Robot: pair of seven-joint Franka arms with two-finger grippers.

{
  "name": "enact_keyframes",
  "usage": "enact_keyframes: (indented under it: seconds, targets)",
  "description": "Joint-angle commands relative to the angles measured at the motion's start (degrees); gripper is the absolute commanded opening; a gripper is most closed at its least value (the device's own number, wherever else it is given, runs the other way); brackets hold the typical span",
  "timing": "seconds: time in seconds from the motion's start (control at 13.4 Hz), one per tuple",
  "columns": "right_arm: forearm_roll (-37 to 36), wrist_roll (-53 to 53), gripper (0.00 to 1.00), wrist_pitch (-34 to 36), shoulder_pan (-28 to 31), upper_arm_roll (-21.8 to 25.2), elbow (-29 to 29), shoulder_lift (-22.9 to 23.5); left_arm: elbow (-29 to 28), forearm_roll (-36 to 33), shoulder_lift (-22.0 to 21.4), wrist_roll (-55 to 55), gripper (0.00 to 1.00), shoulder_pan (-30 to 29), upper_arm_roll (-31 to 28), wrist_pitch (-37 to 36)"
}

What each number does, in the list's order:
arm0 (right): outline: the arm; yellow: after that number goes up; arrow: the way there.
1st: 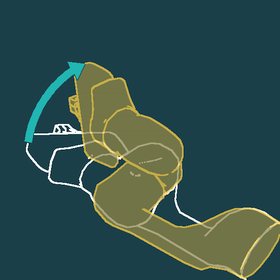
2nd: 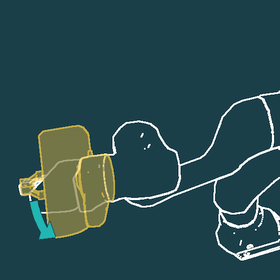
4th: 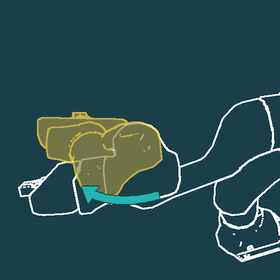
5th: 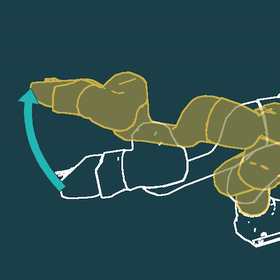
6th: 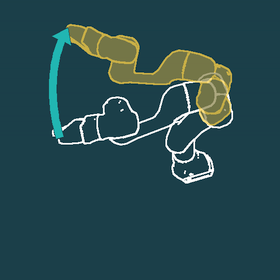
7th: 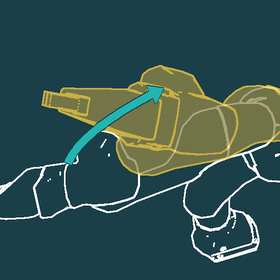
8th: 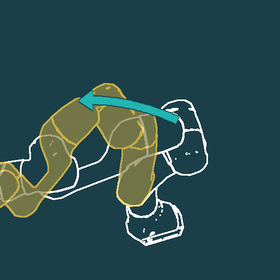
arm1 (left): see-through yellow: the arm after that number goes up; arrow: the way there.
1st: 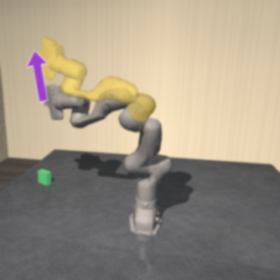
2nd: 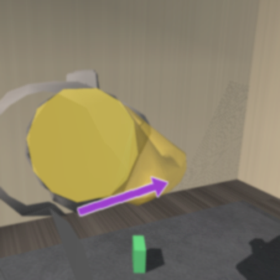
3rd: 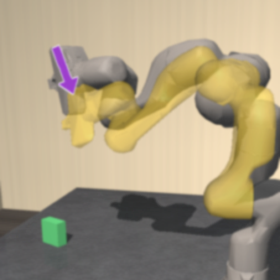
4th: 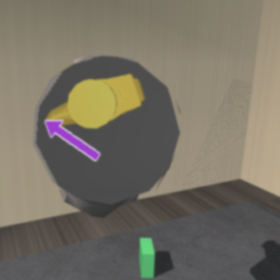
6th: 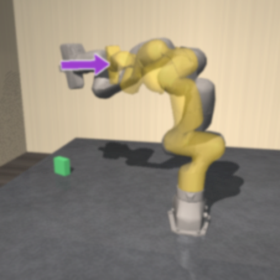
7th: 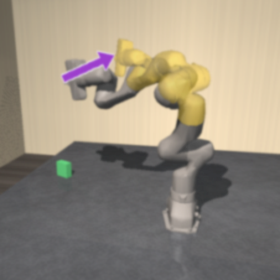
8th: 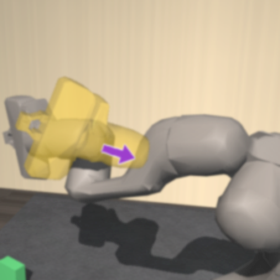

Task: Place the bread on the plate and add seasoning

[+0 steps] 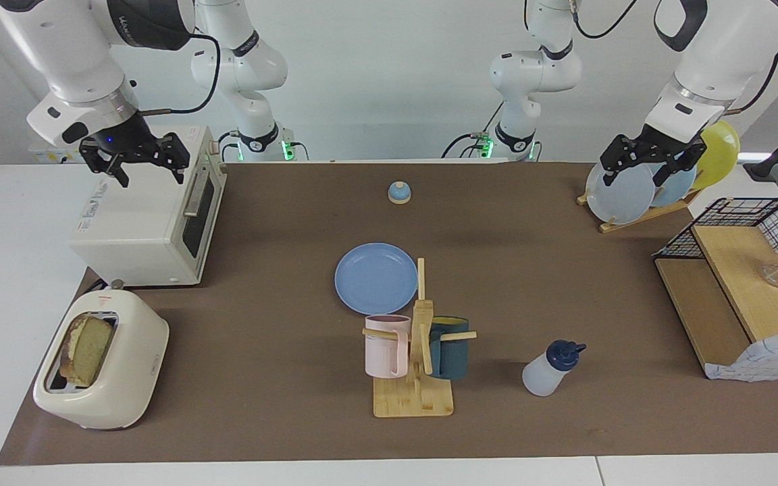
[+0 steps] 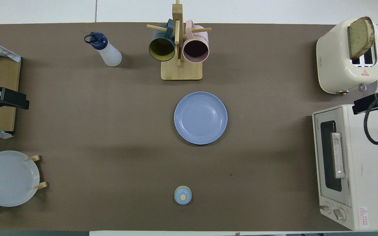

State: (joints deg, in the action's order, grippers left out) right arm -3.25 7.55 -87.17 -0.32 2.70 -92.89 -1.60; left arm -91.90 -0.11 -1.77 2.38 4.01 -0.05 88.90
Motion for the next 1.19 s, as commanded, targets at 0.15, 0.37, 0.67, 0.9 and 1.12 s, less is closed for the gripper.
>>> enact_keyframes:
  seconds: [0.15,0.37,0.67,0.9,1.12]
  targets:
    - [1.5,0.0,1.0,-0.1,1.2,-0.1,-0.8,-0.5,-1.0,0.2,-1.0,0.1,1.0,-0.1,0.0,1.2]
    - [1.5,-0.4,1.0,-0.9,1.1,-0.2,-0.4,-0.5,-1.6,0.2,-1.5,0.1,1.0,0.1,-0.1,0.1]
    - [1.5,-0.6,1.0,-3.6,1.3,0.1,-0.4,-0.1,-7.2,0.2,-3.7,0.3,1.0,0.7,0.2,6.6]
    - [1.5,0.1,1.0,-23.0,2.9,0.1,-4.1,0.0,-18.8,0.2,-8.2,-0.3,1.0,3.6,0.2,23.6]
    - [1.5,0.1,1.0,-32.4,7.1,0.1,-7.8,0.0,-33.7,0.2,-13.4,-4.7,1.0,8.6,0.2,42.4]
